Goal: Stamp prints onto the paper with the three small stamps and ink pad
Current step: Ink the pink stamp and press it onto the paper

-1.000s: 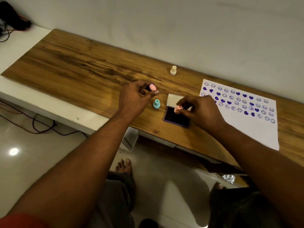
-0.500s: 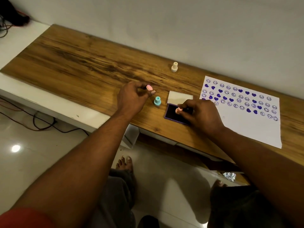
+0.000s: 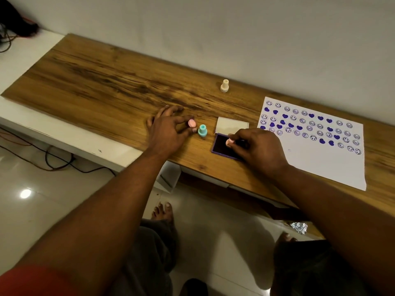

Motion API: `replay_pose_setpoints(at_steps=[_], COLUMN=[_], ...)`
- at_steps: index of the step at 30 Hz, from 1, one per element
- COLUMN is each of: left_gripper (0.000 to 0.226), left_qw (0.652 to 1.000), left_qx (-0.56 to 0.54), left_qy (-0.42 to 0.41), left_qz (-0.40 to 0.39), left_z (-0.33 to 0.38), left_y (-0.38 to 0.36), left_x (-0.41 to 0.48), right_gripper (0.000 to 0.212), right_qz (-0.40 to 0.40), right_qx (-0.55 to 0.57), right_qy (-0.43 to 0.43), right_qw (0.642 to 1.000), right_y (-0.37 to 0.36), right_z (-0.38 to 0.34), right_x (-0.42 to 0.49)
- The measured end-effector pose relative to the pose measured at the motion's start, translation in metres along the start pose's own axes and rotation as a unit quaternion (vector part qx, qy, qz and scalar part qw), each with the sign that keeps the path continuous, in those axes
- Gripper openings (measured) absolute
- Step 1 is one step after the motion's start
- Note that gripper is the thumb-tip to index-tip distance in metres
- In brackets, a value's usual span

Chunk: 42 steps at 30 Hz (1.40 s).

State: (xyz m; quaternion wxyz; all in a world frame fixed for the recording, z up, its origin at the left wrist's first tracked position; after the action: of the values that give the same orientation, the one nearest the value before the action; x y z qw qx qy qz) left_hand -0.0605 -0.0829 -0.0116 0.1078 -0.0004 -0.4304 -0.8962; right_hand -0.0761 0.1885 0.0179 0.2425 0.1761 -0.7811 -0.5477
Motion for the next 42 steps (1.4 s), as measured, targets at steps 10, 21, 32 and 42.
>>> replay_pose_setpoints(at_steps=[10, 21, 32, 42], left_gripper=[0.042, 0.044, 0.04, 0.04], left_qw=[1.0, 0.98, 0.984, 0.984], left_qx=[-0.003, -0.175, -0.109, -0.108], left_qy=[-0.005, 0.018, -0.103, -0.106], left_qz=[-0.005, 0.097, 0.099, 0.089], left_z=[-0.001, 0.011, 0.079, 0.089], left_y=[0.0, 0.018, 0.003, -0.011], left_x=[0.003, 0.007, -0.001, 0.003], right_gripper=[0.028, 0.034, 0.02, 0.021], right_qz=[0.014, 0.12, 0.093, 0.088], right_qx=[0.158, 0.199, 0.092, 0.067], right_qy=[-0.108, -0.296, -0.233, -0.223], right_qw=[0.982, 0.927, 0.964, 0.968], right_y=[0.011, 0.077, 0.05, 0.047], right_z=[0.014, 0.13, 0.152, 0.163], right_x=[0.003, -0.059, -0.052, -0.046])
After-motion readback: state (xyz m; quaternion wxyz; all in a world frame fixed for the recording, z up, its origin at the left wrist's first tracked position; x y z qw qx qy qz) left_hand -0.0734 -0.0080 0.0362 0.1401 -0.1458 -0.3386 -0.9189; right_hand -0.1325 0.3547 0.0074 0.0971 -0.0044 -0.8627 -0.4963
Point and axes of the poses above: each hand's wrist, its own x-axis towards the middle knuckle, its own y-axis out of the back of the hand, z = x × y, the point moved 6 cm from there along x, towards the middle knuckle, and after that the axes turned 9 degrees about -x, right-handed, at the moved point
